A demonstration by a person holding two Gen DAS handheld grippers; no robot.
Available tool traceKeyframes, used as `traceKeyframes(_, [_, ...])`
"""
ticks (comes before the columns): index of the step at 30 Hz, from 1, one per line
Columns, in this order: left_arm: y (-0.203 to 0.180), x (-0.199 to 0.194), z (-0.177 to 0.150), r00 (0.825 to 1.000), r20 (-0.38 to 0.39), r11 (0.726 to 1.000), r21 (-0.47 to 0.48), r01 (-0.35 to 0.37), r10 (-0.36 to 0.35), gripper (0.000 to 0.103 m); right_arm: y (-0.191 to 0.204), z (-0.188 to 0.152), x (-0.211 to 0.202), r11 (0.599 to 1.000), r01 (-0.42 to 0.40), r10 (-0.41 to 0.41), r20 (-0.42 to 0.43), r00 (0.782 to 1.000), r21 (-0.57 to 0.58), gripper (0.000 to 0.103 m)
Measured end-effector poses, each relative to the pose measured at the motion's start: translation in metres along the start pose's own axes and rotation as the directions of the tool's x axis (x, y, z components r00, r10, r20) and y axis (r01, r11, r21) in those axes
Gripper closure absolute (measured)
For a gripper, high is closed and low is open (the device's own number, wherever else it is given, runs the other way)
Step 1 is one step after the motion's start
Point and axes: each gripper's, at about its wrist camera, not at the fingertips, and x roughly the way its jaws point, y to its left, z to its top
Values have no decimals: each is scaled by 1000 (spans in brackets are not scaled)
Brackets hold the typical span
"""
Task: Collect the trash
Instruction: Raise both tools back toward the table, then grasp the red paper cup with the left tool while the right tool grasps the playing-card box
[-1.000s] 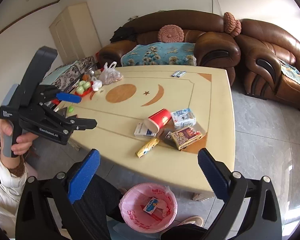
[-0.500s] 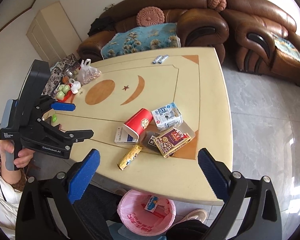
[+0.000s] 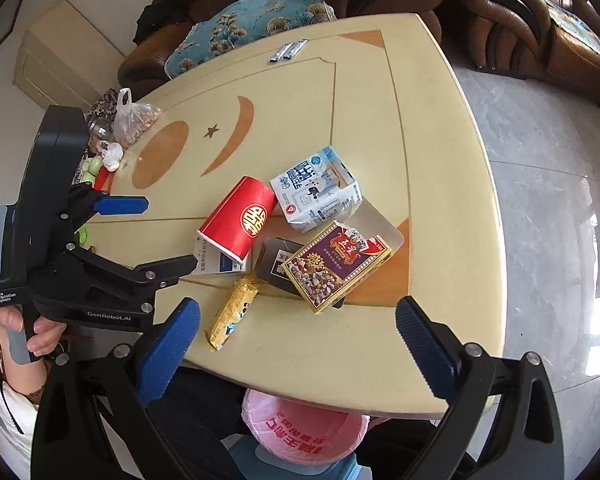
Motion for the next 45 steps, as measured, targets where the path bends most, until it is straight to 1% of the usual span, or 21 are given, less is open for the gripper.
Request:
traceKeyframes(6, [8,31,15,998,-56,999,-19,26,-27,11,-12,13,36,999,25,-23,-50,999,40,7])
traceKeyframes(13, [14,54,28,994,-97,999,-20,48,-50,11,-24,28,77,995,38,-26,-121,992,96,7])
traceKeyframes(17, [15,64,37,992,-109,998,-21,62,-64,11,-31,33,96,989,40,-19,-149,989,140,7])
traceKeyframes(20, [16,73,42,990,-126,997,-25,67,-69,11,-37,33,110,983,29,4,-176,984,184,7])
traceKeyframes(22, [20,81,46,988,-141,997,-33,64,-68,11,-41,33,117,978,24,16,-187,982,209,7])
traceKeyframes(24, [23,88,49,984,-153,996,-46,81,-87,11,-45,34,122,972,20,26,-191,981,233,7])
traceKeyframes(28, [28,102,55,976,-188,993,-69,99,-110,11,-47,38,128,971,22,23,-184,983,240,7])
traceKeyframes(30, [33,108,58,972,-199,990,-89,109,-124,11,-51,39,129,970,26,17,-174,985,242,11])
traceKeyframes(32, [37,112,60,969,-197,986,-109,129,-149,11,-53,41,130,969,25,17,-167,986,247,18])
traceKeyframes(36, [45,117,61,966,-194,980,-131,149,-173,12,-54,42,129,974,40,-5,-158,987,221,24])
traceKeyframes(37, [46,117,61,966,-190,979,-132,154,-177,13,-54,42,129,976,42,-7,-159,987,215,26])
traceKeyframes(39, [48,117,59,960,-190,974,-141,179,-204,21,-52,43,128,977,45,-12,-156,988,207,30])
traceKeyframes(40, [50,117,58,957,-191,970,-151,189,-216,23,-52,44,127,980,54,-24,-153,988,193,30])
traceKeyframes(42, [58,117,55,960,-191,972,-156,178,-206,29,-51,43,125,983,67,-42,-149,988,172,33])
traceKeyframes(45, [57,116,50,961,-189,973,-155,172,-200,31,-48,42,123,986,79,-57,-146,988,147,35])
